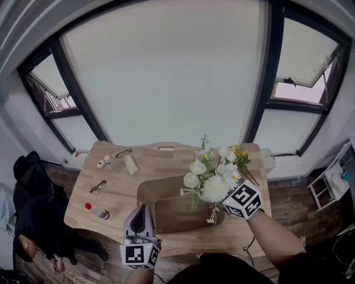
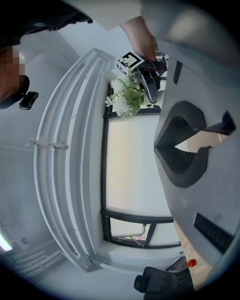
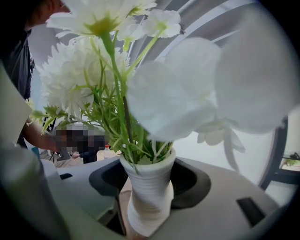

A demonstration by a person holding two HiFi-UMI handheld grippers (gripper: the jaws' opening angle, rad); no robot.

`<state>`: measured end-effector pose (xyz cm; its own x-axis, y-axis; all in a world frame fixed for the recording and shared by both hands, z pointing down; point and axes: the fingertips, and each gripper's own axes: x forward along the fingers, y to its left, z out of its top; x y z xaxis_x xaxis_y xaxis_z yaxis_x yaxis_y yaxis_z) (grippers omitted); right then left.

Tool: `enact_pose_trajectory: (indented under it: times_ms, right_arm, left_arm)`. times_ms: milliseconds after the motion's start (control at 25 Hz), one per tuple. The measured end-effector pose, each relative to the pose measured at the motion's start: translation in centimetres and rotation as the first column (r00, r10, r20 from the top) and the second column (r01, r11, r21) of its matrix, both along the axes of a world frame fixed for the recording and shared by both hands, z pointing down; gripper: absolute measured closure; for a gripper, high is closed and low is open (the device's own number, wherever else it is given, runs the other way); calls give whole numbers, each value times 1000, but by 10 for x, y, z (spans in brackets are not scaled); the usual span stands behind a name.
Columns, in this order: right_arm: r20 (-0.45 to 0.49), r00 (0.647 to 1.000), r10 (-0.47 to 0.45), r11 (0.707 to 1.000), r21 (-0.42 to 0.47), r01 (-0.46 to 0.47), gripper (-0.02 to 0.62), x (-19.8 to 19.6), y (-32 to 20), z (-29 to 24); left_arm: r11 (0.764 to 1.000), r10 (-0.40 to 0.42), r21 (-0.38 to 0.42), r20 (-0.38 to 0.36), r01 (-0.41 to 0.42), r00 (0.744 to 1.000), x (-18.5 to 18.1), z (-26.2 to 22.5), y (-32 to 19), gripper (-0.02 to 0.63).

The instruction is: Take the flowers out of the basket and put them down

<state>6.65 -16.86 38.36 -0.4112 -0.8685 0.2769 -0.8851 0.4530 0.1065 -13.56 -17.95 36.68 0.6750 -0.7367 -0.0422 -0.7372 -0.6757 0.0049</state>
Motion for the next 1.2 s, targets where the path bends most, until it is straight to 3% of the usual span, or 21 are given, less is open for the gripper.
enact_pose_trajectory:
  times_ms: [400,1200]
  right_arm:
    - [6,995,101,995,22,-101,318,42,27,-10]
    - [21,962,271,962,30,-272,318,131,63,-8]
  left_arm:
    - [998,60,-27,-4,-60,998,25,15,5,604]
    - [973,232,-7,2,-232,973,130,10,2,604]
